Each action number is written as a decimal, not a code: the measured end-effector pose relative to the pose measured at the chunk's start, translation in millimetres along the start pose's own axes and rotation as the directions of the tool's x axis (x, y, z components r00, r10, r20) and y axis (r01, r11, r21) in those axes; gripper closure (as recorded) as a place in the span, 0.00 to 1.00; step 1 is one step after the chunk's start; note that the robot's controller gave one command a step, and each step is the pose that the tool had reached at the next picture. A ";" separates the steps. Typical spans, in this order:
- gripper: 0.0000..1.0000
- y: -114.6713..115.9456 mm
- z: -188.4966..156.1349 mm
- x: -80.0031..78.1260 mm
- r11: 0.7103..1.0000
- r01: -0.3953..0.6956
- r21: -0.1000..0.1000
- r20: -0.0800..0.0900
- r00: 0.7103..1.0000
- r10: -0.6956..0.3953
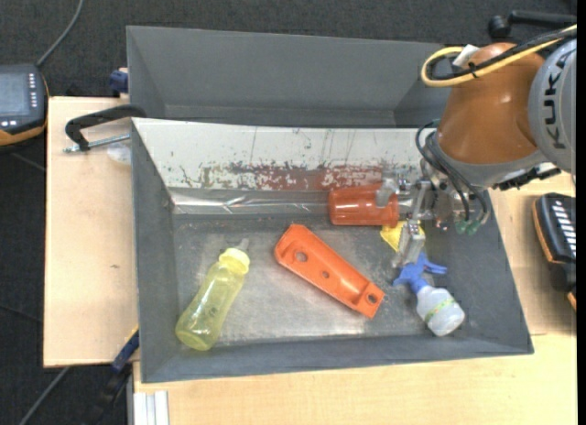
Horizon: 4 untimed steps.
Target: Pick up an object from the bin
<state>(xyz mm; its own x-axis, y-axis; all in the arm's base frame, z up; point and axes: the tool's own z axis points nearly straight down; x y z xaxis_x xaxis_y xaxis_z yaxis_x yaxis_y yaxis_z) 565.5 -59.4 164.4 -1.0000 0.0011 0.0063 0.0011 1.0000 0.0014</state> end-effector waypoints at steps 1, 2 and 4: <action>0.00 0.2 -4.8 -1.7 1.000 0.001 0.001 0.009 1.000 -0.001; 0.00 33.2 35.7 7.5 0.998 0.064 0.002 0.011 0.998 -0.064; 0.00 70.3 83.1 -15.5 0.844 0.536 0.007 0.018 0.844 -0.536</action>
Offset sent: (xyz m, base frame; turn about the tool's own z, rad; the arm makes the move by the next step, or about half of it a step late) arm -0.0234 0.0772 -0.0900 -0.1456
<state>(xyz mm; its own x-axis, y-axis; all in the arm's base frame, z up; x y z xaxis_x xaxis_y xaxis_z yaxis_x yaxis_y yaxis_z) 580.5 11.1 81.3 -0.8449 -0.5347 -0.0139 -0.5347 0.8450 -0.0025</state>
